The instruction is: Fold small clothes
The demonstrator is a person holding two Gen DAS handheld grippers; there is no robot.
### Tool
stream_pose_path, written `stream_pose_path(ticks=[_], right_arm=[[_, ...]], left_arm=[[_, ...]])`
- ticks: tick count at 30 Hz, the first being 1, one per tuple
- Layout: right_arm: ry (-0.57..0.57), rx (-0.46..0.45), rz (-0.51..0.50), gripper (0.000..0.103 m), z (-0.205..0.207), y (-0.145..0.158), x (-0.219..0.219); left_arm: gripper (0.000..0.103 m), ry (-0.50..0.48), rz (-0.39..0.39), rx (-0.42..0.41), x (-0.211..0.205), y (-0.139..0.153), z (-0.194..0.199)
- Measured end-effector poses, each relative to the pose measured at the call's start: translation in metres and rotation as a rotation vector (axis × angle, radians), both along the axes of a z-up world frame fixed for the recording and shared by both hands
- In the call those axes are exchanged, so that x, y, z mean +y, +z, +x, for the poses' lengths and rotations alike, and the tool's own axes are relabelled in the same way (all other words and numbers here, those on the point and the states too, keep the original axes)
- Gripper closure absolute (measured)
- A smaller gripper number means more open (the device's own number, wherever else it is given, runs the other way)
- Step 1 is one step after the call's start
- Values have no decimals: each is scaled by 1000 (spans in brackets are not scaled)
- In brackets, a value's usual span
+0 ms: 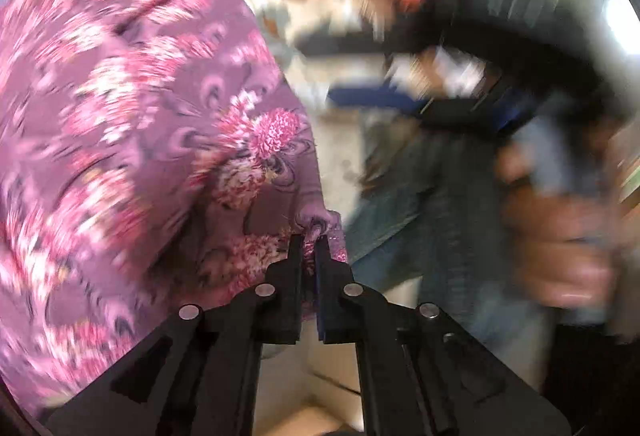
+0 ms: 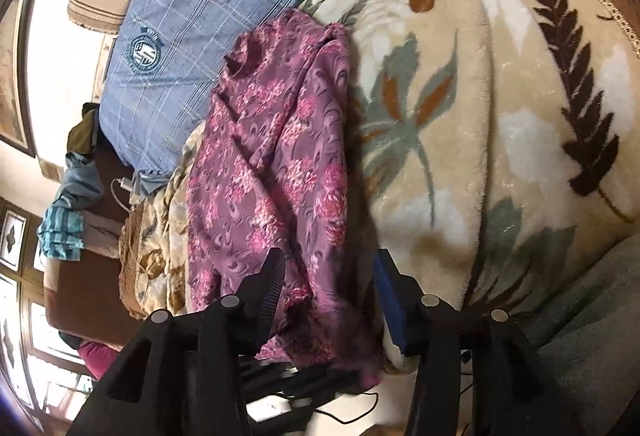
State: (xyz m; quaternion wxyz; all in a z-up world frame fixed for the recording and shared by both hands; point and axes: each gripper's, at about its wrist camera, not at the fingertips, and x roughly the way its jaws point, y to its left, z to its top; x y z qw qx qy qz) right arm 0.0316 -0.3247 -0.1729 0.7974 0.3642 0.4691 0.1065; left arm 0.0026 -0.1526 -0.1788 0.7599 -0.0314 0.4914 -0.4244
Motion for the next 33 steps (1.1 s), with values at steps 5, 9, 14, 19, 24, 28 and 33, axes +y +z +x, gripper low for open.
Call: stream_pose_path(ticks=[5,9,14,19,24,28,33], right_arm=[[113,20,27,54,9,-5,25],[179,66,39,54,16,-14,52],[244,103,60,55,24,-26,79],[173,127,30,54,21,-36,69],[198,142,124,55,26,-44,78],[213,158,97,82,31,-50,94],[168,53,-6,99,12,-10,80]], left_arm=[[100,224,-234,172,91,-8,20],[100,335,-249,221,121,-23,34],[100,343,-210,193,119,-26,36],[100,438,-203,188,142,-29,36],[100,447,-169,197,141,-36,38],[99,445,-122,165,136,-35,38],[92,481,-64,90,142,-24,32]])
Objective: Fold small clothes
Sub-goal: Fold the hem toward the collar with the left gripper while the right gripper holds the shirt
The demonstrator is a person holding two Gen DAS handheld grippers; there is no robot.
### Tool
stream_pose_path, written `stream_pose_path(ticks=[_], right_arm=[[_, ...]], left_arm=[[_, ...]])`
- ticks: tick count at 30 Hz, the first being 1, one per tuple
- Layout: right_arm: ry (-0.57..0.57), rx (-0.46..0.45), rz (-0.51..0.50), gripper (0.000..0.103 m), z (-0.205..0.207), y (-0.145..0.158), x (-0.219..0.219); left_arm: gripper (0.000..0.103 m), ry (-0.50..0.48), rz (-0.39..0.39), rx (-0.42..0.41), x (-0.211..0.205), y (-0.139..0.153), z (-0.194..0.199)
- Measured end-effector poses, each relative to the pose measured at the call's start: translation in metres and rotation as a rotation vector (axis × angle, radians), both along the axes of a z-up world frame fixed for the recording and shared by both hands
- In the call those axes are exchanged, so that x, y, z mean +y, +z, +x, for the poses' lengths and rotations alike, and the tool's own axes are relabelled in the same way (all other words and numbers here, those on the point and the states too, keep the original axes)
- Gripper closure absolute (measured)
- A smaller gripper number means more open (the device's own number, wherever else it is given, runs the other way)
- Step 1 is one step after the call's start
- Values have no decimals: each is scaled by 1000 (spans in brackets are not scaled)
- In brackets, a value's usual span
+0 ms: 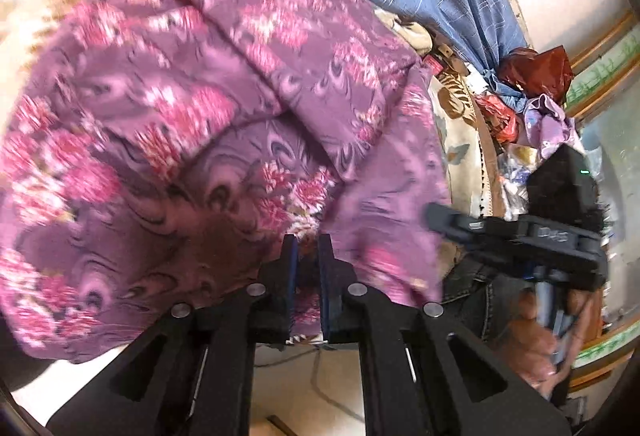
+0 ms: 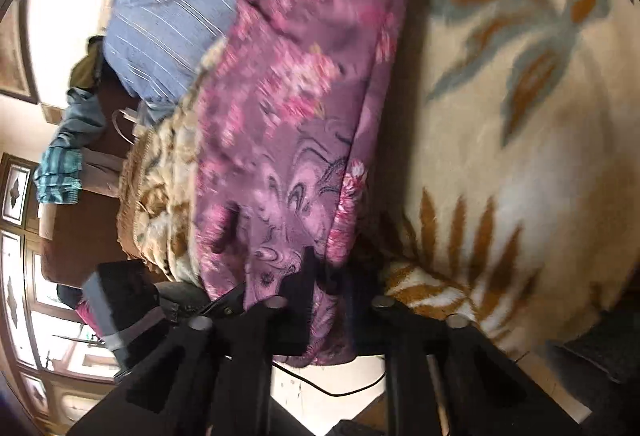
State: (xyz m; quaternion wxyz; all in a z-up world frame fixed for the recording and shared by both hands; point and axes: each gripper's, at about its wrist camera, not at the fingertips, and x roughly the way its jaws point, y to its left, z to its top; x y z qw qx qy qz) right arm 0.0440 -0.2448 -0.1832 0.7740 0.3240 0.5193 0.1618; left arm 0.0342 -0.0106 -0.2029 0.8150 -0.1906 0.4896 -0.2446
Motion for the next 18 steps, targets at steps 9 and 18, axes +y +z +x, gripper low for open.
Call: stream_pose_path(ticks=[9,18], right_arm=[[-185,-110,-135,99,-39,64,-65],[-231,32,-172,99,-48,50,-99]], left_arm=[[48,-256,141,-292,-87,43,-36],[43,-524,575,-574,-202,6,-79]])
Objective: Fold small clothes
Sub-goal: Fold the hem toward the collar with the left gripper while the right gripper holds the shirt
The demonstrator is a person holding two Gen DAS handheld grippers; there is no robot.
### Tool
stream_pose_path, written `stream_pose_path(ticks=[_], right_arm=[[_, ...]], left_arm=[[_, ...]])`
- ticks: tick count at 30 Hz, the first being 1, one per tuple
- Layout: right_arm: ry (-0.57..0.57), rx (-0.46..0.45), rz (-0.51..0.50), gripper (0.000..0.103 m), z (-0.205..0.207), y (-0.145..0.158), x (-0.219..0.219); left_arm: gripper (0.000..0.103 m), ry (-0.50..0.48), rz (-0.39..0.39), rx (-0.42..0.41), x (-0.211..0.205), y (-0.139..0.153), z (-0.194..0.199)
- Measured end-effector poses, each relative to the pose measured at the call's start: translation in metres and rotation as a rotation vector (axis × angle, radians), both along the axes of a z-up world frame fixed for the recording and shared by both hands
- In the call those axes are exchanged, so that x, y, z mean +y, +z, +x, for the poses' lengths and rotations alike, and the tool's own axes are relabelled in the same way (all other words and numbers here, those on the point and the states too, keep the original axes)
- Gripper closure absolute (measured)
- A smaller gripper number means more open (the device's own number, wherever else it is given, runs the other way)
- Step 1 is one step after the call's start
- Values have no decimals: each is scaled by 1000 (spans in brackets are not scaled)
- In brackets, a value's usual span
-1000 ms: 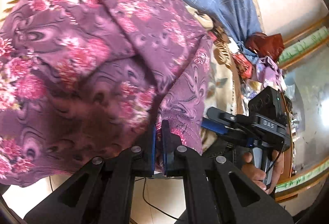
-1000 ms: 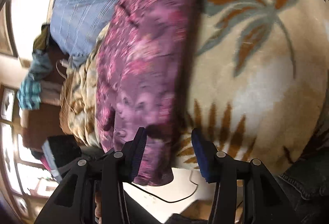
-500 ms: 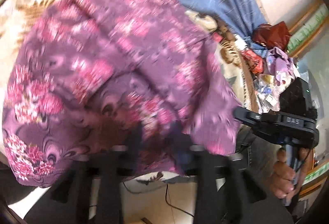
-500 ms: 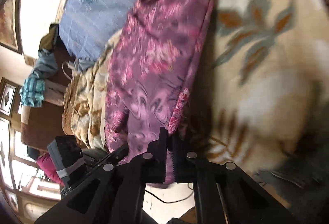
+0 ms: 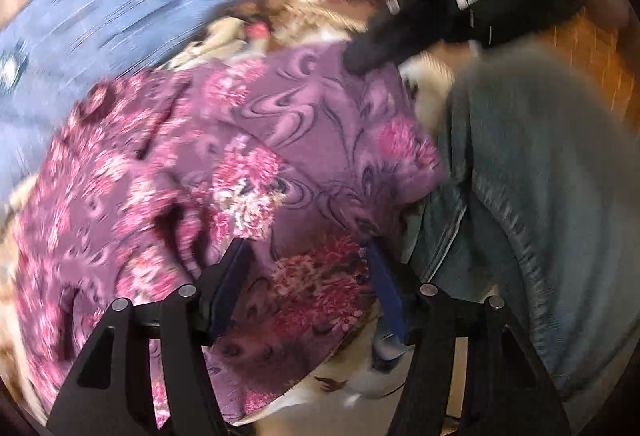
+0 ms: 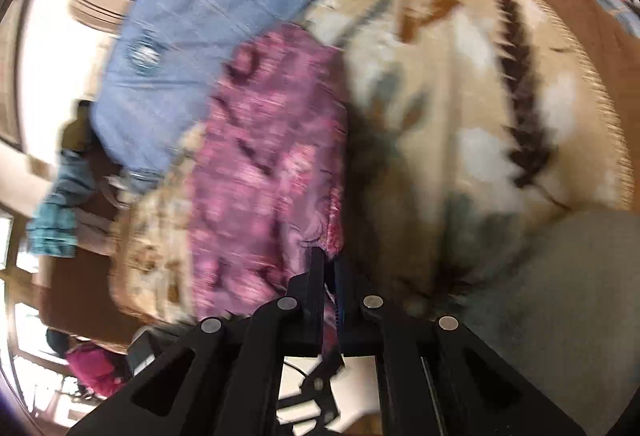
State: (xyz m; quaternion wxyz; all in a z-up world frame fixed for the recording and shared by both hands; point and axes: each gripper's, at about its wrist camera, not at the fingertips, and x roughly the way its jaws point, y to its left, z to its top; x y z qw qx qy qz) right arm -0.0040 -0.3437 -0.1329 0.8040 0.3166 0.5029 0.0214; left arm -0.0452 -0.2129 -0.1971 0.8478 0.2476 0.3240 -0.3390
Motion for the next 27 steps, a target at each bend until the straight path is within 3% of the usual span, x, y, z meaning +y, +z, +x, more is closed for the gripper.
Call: stream_pose_path(ticks=[4,8,9,13,14,15,19,21,25,27], right_arm=[[-16,75,-60,92,3,-15,-8],[-16,22,-98,55,6,-7,-9],[7,8,-105,54,10,-7,-6],[79,47,-107,58,29,-30,4],[103,66,-72,84,32,-40,5],[96,75,-28,97,31,-44,2],[73,-70,120,98,10,-14,-15],[75,-93,201,98,7,-8,-23],[85,-48,252,97,18,-13,-32],[79,-5,217,97,23,-18,-32]], left_arm=[[43,-74,74,29,-7,-22,-7],[43,-70,42,56,5,-19,-6],[43,-61,14,77,9,-15,-2],[43,-67,-37,85,5,-6,4],[43,-73,-41,73,4,-4,2],[43,-85,-45,55,3,-1,-1],[41,-123,-123,-24,8,21,-13],[37,-121,-145,-79,2,29,-14],[33,-110,11,-331,-37,19,-13],[34,-150,99,-332,-52,-3,-4]])
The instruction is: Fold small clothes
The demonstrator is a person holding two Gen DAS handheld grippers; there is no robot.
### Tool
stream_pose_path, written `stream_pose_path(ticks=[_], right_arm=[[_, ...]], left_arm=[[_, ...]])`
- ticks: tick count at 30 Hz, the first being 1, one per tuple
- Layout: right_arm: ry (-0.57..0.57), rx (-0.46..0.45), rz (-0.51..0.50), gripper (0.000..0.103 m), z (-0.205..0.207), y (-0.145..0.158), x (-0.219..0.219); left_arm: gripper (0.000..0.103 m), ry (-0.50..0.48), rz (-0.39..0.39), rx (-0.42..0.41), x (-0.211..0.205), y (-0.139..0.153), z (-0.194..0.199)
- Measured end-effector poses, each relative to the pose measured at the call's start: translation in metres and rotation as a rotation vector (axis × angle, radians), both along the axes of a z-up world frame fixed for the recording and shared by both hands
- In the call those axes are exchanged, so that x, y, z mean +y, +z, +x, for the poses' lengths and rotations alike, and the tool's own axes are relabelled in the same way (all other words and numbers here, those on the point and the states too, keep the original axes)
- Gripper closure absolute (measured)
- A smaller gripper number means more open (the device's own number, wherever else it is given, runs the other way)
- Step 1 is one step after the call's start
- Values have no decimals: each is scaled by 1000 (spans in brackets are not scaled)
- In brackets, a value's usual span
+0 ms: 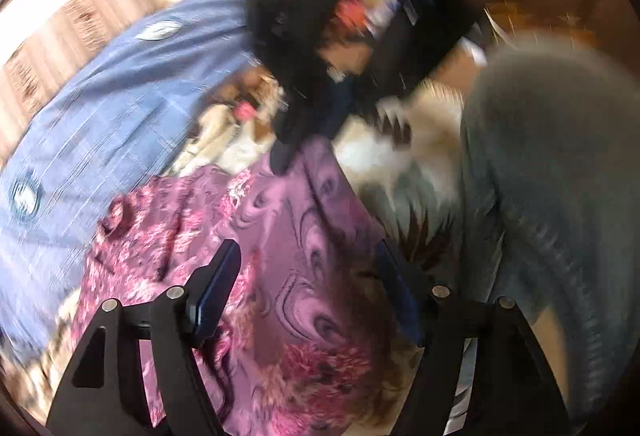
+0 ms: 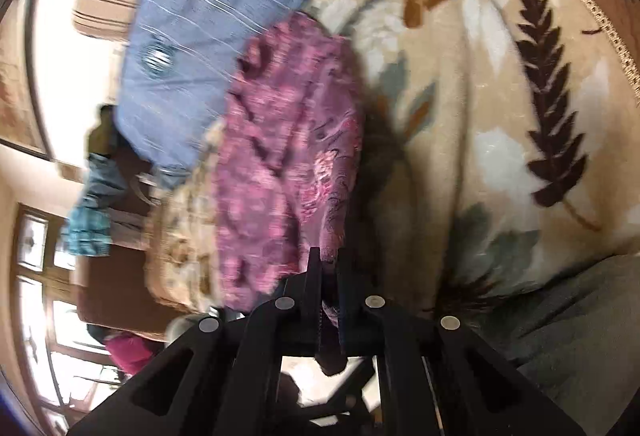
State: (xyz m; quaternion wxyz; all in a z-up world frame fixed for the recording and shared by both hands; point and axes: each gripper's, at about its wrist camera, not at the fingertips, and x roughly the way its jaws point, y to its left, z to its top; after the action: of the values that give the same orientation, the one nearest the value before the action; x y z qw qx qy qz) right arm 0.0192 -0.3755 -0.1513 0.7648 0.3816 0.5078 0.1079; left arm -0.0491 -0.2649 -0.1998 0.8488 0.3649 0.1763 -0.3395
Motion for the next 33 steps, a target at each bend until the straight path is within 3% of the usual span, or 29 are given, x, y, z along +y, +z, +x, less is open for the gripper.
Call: stream_pose_path(ticks=[2,4,5,6,7,9,11,16,21,25,27,29,31,33], right_arm=[[25,4,-9,97,3,-4,2],[39,16,-27,97,5,-6,10],[50,19,-29,97,7,-8,11],[55,18,-26,97,7,-9,12],[60,13,-17,97,6,-8,12],[64,-21,16,97,3,-4,11],[89,-55,51,97,0,0,11],[186,-112,10,97,25,18,40],[276,-214,-51,97,96,68,78],[259,-213,-74,97,180,80,91],[224,-207,-69,97,219,70,91],[217,-176,-43,97,250,44,90],[223,-138,-25,97,263,12,90],[207,-85,-74,96,264,-13,90]], left_arm=[[40,-42,56,66,-7,-15,3],[59,-36,66,61,-6,-21,5],[85,-11,39,98,-2,-18,10],[97,28,-24,174,7,-10,21],[99,48,-100,253,18,1,30],[99,62,-313,424,54,32,47],[99,70,-431,538,80,47,60],[100,96,-605,820,118,59,99],[100,169,-683,898,154,90,157],[100,281,-634,854,163,117,239],[97,325,-616,898,162,115,281],[87,382,-531,885,160,101,309],[85,421,-522,946,173,84,314],[70,414,-562,1004,198,75,300]])
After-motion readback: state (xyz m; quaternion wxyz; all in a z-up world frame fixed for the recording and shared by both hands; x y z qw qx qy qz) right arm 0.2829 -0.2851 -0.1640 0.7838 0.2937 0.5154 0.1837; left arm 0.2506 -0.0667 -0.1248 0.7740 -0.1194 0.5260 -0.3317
